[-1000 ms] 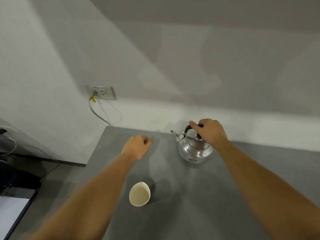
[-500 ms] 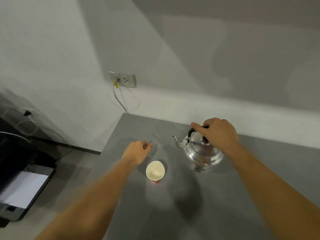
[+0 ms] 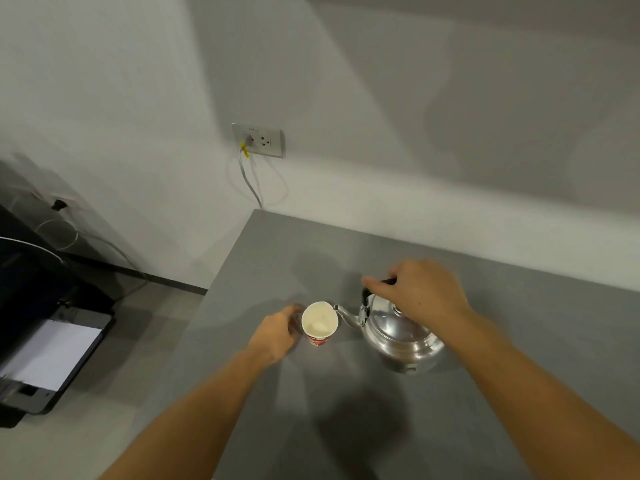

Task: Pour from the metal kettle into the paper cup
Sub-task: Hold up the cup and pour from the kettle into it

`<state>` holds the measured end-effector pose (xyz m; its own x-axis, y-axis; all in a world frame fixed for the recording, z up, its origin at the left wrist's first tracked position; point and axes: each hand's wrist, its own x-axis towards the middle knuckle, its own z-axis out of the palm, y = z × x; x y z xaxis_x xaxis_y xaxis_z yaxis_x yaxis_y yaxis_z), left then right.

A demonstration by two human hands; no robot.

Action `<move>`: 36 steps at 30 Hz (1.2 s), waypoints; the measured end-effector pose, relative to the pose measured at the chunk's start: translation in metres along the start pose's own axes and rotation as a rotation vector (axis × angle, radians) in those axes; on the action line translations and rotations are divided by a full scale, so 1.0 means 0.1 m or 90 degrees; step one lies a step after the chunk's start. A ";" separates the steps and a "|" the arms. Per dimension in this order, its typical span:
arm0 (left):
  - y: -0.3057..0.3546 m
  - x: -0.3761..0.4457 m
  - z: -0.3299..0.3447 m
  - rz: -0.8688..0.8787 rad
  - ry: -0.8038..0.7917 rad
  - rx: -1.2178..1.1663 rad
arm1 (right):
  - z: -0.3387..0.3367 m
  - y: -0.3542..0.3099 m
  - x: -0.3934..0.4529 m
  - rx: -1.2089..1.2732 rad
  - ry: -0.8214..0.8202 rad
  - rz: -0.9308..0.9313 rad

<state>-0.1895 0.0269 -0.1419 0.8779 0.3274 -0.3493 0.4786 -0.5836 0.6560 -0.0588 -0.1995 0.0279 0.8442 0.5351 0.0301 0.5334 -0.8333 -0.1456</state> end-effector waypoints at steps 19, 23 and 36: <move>0.14 0.04 0.26 0.056 -0.032 -0.218 | 0.01 -0.50 0.10 -0.118 -0.079 -0.060; 0.13 0.04 0.28 0.052 -0.025 -0.217 | -0.02 -0.58 0.13 -0.126 -0.087 -0.070; 0.11 0.08 0.31 0.057 -0.020 -0.189 | -0.06 -0.74 0.20 -0.145 -0.126 -0.076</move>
<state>-0.1769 0.0000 -0.1582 0.9187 0.2583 -0.2989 0.3793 -0.3648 0.8503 -0.0813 -0.1281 0.0453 0.7600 0.6293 -0.1621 0.6453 -0.7604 0.0734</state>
